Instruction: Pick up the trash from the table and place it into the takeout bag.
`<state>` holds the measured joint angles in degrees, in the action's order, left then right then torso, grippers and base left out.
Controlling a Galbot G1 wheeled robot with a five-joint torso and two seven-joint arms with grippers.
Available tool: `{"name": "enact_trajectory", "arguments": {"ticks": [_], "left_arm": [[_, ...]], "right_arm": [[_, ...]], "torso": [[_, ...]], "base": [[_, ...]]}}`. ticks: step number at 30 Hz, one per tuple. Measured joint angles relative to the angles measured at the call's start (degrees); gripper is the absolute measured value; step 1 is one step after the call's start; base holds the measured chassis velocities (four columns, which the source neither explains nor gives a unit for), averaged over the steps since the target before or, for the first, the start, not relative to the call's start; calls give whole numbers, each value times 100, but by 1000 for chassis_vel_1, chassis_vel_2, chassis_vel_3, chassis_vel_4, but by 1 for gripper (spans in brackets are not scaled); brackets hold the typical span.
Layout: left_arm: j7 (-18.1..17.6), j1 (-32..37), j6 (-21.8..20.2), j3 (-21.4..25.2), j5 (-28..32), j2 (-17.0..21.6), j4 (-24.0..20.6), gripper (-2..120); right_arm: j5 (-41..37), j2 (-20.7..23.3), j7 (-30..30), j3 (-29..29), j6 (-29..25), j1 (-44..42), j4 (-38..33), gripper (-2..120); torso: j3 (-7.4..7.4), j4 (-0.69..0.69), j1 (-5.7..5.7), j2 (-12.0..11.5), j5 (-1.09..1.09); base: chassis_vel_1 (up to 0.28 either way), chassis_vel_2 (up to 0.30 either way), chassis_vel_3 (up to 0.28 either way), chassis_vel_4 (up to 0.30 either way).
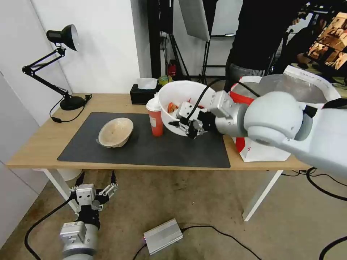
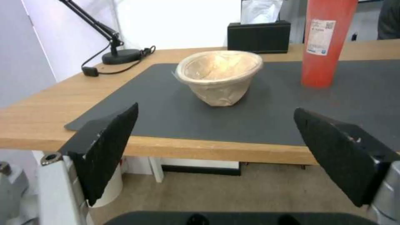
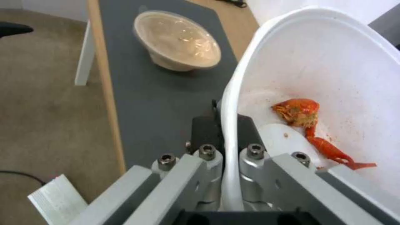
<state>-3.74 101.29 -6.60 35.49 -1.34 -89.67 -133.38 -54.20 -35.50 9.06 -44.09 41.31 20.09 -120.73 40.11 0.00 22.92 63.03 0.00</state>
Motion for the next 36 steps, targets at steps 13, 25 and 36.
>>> {"name": "enact_trajectory", "arguments": {"ticks": [13,25,36], "left_arm": [[-3,26,3,0,7,24,-23,100],[-3,17,12,2,11,27,-26,100],[-4,16,14,17,20,36,-36,100]], "right_arm": [[13,109,243,231,-2,270,782,0],[192,238,509,604,-6,323,1311,0],[554,424,807,968,-46,170,1909,0]], "torso": [[0,0,0,0,0],[0,0,0,0,0],[0,-1,0,0,1]], "base": [[0,0,0,0],[0,0,0,0],[0,0,0,0]]}}
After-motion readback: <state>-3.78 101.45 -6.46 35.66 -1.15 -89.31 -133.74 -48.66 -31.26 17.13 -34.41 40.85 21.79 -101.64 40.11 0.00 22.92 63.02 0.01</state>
